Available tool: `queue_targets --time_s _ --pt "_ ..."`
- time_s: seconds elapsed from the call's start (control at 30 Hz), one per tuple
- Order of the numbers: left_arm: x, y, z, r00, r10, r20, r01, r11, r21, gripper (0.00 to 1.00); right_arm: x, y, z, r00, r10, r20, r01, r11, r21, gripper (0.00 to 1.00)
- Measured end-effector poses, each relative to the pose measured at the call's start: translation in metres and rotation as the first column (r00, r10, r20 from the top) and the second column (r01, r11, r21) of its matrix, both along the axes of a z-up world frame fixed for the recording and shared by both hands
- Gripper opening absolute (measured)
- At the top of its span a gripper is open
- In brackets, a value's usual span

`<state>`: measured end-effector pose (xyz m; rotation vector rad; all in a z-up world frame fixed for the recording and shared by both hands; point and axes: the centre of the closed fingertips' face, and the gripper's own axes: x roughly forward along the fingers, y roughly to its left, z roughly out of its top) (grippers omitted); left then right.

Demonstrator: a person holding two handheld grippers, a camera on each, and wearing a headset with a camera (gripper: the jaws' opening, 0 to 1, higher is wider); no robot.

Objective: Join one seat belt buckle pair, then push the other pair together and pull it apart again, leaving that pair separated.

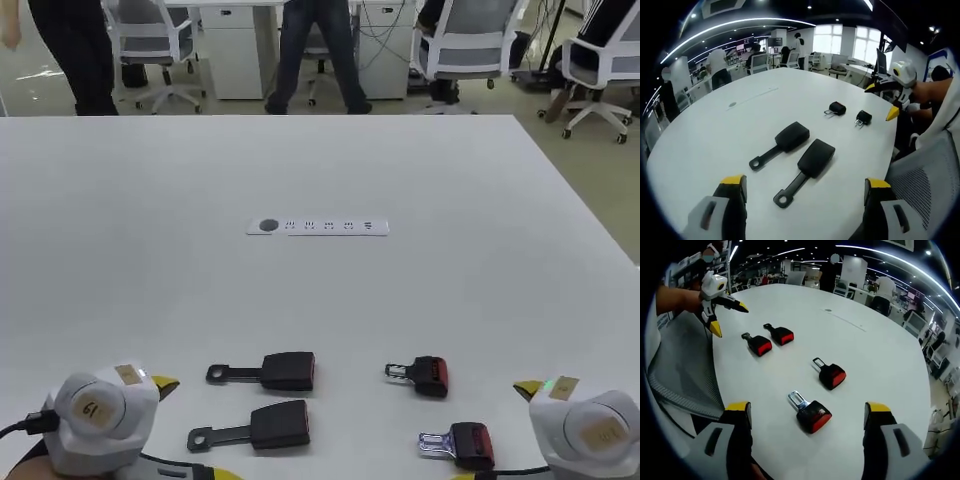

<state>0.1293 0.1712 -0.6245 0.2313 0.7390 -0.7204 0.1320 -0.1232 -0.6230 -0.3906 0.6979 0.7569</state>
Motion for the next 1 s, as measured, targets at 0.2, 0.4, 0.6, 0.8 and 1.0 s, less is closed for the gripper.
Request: queue_targets --time_s 0.2,0.4,0.6,0.8,1.0 --pt "0.0 0.003 0.003 1.0 0.01 -0.001 -0.01 1.0 -0.001 0.99 0.002 -0.001 0.001 1.0 -0.003 0.003 0.003 1.0 -0.004 0.95" --pt "-0.002 0.014 0.004 1.0 0.029 0.002 -0.029 1.0 0.0 0.99 0.005 -0.001 0.004 1.0 -0.003 0.021 0.003 1.0 -0.001 1.0" --pt "-0.005 0.023 0.008 0.998 0.056 0.017 -0.055 0.998 -0.013 0.99 0.004 -0.004 0.001 1.0 -0.012 0.003 0.012 1.0 0.022 1.0" --pt "-0.006 0.026 0.008 0.997 0.071 0.019 -0.071 0.997 -0.021 0.99 -0.002 -0.004 0.0 1.0 -0.019 -0.017 0.02 0.999 0.042 1.0" --pt "-0.006 0.023 0.01 0.998 0.067 0.019 -0.066 0.997 -0.03 0.97 -0.006 -0.004 0.001 1.0 -0.014 -0.018 0.015 0.999 0.045 0.99"
